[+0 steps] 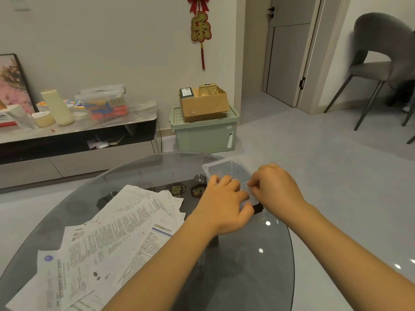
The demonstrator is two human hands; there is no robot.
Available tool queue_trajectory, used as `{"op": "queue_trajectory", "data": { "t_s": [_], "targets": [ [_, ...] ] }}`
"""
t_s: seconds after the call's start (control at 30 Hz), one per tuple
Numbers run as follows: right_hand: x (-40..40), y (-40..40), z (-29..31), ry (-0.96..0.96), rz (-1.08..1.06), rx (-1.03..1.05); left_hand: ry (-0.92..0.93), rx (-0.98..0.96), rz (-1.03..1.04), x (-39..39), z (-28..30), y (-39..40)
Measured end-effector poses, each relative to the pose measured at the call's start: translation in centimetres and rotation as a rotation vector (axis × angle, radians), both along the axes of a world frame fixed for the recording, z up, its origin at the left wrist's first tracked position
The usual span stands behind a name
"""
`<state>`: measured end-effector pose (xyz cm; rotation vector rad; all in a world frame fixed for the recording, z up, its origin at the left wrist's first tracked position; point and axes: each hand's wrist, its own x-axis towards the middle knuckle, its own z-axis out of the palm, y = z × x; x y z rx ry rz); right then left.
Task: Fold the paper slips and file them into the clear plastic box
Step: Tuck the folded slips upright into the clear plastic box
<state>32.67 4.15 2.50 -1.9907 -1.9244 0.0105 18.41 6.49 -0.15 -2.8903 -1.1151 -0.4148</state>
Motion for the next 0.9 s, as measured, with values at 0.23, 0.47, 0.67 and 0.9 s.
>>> {"op": "queue_trajectory", "data": {
  "t_s": [0.23,0.47,0.67,0.9],
  "targets": [
    [-1.1,1.6,1.5,-0.328,0.064,-0.171,-0.038,-0.005,0.003,-0.6,-0.2,-0.3],
    [-0.8,2.6,1.7,-0.272,0.105,-0.29,-0.022,-0.069,0.008,-0.5,0.2,-0.3],
    [0.8,2.7,1.4,0.12,0.103,-0.25,0.01,-0.1,0.017,-0.4,0.5,-0.3],
    [1.3,1.9,0.0,0.214,0.106,-0.101,0.08,-0.1,-0.008,0.3,0.9,-0.2]
  ]
}}
